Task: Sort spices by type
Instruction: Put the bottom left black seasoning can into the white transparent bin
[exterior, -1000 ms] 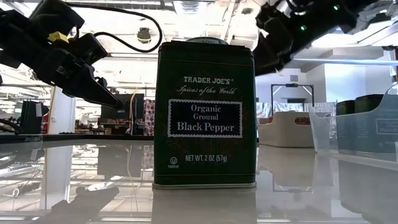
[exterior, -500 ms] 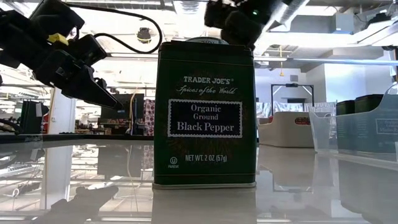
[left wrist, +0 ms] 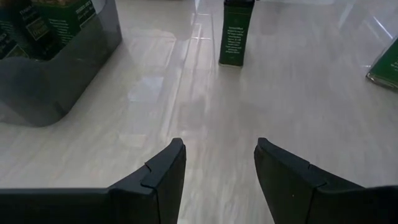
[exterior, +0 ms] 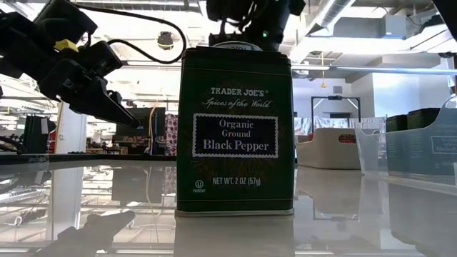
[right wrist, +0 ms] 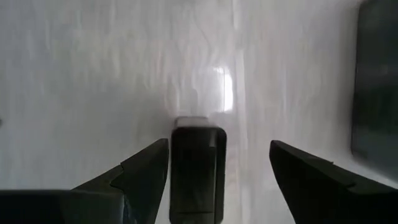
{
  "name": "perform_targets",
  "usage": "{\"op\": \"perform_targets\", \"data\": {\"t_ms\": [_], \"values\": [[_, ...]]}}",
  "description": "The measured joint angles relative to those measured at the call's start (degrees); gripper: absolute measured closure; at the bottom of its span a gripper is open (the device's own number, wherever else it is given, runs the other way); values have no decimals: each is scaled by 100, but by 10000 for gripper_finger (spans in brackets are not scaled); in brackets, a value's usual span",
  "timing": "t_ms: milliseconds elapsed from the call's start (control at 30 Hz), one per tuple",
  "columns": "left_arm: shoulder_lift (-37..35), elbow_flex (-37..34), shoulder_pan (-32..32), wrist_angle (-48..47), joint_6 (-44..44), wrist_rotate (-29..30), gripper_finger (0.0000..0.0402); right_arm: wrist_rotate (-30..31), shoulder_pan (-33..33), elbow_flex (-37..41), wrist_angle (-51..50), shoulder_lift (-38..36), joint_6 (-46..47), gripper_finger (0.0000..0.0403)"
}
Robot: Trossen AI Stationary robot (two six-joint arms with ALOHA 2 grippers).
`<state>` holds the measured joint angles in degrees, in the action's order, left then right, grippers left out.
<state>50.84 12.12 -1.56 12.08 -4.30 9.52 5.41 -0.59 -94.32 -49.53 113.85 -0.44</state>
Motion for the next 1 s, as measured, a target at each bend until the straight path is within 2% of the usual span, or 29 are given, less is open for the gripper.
{"op": "perform_targets", "data": {"t_ms": [567, 833, 1000], "values": [[0, 0, 0, -71, -2, 0, 219, -276, -21, -2, -268, 0, 196, 97], [1, 2, 0, -112, -48, 2, 219, -355, -30, 4, -543, 515, 169, 97], [1, 2, 0, -107, -45, 2, 219, -357, -52, 4, -442, 546, 146, 105]]}}
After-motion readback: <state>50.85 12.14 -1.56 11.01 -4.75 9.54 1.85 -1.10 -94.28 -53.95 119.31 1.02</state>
